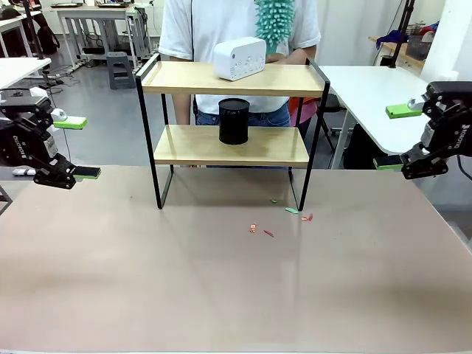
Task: Clean the shelf.
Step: Hand the Duster back to the human.
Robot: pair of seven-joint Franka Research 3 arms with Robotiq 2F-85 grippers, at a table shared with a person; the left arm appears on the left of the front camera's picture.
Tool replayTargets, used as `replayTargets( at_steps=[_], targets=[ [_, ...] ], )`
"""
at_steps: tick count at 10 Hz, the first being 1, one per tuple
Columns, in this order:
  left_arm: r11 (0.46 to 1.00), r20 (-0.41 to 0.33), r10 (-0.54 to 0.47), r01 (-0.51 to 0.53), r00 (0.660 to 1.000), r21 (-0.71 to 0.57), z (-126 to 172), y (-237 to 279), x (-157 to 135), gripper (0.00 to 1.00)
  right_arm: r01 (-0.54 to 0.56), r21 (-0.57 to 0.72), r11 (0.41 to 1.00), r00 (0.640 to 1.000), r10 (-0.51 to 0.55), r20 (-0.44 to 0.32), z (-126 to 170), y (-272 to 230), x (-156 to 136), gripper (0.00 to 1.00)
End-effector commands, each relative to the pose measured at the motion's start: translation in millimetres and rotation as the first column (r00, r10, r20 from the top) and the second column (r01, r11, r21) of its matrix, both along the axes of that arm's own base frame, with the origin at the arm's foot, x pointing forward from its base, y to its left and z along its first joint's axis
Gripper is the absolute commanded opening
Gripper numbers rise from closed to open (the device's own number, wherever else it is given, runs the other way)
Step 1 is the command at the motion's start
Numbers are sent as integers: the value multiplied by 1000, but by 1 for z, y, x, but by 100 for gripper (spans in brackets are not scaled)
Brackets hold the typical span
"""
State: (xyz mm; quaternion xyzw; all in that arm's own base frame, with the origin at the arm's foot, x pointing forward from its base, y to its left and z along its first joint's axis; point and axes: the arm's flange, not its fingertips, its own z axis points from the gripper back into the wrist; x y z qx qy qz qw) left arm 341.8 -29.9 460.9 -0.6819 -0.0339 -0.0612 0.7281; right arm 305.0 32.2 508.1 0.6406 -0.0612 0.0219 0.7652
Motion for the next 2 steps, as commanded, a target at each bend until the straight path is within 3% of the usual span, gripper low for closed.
replayTargets(
  at_steps=[1,2],
  targets=[
    [1000,4,-11,11,1000,-3,2,-1,-4,100,-7,-1,1000,1000,7,-4,1,-4,-3,100],
    [1000,4,-11,11,1000,-3,2,-1,-4,100,-7,-1,1000,1000,7,-4,1,-4,-3,100]
  ],
)
